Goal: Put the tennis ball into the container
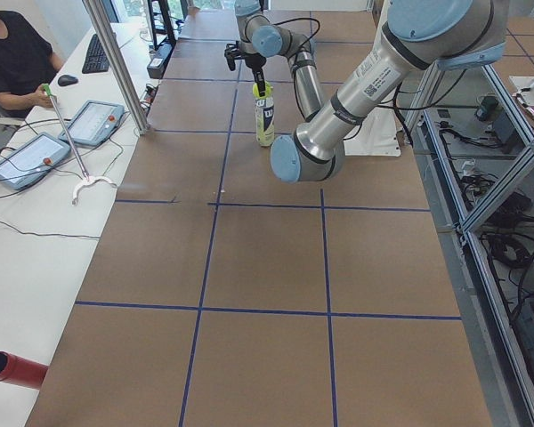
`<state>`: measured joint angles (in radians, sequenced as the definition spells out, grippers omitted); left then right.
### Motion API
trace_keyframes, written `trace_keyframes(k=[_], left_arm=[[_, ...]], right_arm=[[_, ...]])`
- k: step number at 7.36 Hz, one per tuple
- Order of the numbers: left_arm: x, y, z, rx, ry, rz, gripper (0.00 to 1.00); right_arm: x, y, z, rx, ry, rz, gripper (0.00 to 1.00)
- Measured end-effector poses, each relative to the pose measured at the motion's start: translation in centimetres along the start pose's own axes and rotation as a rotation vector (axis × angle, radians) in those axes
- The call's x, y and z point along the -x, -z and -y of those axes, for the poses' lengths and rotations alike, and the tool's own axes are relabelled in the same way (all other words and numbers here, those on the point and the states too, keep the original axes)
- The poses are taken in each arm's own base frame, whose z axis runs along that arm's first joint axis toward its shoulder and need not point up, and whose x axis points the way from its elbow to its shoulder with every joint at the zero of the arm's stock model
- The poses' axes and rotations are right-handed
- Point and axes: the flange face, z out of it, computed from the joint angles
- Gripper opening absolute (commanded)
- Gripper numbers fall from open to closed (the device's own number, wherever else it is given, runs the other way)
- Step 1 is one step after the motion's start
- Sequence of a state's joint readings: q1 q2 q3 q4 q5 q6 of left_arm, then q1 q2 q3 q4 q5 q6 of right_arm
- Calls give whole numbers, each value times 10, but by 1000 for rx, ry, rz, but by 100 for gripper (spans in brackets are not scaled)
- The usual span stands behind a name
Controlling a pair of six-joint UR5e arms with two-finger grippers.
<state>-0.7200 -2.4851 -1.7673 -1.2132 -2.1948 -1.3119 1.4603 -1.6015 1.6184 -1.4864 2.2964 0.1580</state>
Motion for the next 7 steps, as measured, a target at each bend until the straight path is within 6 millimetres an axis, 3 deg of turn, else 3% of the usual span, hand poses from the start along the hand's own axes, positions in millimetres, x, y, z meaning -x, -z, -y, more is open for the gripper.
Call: trace_keyframes(k=[3, 5, 7], left_arm=[[6, 0, -2, -4, -13, -3, 100], [13, 13, -12, -14, -33, -29, 100], [48, 38, -26, -65, -68, -68, 100]], right_arm=[[0, 0, 0, 0, 0, 0, 100], [0, 0, 0, 0, 0, 0, 100], [0, 0, 0, 0, 0, 0, 100]])
